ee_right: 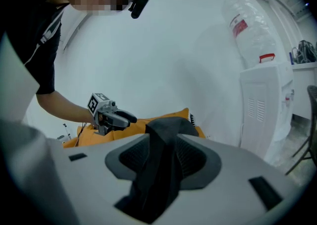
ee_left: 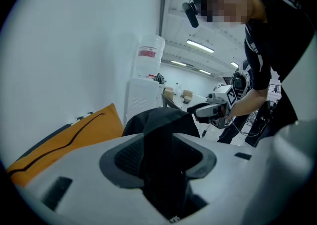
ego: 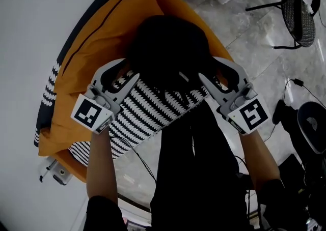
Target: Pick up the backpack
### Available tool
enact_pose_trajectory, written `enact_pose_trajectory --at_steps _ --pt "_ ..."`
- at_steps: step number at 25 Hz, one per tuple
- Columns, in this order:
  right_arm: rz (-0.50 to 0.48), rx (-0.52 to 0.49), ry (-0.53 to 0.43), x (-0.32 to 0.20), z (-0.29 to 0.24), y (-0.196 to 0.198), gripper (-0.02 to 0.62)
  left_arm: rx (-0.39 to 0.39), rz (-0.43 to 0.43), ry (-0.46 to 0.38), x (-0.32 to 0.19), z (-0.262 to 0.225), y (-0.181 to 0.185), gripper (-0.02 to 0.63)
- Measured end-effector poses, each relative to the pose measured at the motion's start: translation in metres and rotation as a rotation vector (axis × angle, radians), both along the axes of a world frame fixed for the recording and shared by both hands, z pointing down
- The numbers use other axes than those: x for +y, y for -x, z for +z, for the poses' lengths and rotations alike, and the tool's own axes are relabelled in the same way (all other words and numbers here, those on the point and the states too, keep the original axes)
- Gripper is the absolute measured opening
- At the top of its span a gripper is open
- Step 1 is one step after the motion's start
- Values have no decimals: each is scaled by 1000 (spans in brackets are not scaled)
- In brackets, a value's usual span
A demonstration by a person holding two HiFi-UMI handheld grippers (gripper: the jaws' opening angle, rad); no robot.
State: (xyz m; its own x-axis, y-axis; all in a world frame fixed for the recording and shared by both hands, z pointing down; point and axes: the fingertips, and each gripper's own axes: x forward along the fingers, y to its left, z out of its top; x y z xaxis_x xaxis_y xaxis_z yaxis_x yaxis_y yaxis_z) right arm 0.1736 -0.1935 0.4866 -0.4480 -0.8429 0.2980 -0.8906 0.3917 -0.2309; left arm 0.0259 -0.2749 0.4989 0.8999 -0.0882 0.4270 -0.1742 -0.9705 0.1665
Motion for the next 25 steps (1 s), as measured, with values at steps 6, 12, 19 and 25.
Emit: enact_pose_trajectory --at_steps 6,12,19,25 --pt "-7 46 41 -13 12 4 163 -27 47 -2 -12 17 -12 190" --pt "-37 70 76 -16 23 12 163 -44 87 2 -21 30 -30 192" --pt "-4 50 64 -23 25 12 161 -69 163 -27 -21 40 -50 192" --pt "3 70 86 -23 34 12 158 -90 226 -47 -20 52 -59 192"
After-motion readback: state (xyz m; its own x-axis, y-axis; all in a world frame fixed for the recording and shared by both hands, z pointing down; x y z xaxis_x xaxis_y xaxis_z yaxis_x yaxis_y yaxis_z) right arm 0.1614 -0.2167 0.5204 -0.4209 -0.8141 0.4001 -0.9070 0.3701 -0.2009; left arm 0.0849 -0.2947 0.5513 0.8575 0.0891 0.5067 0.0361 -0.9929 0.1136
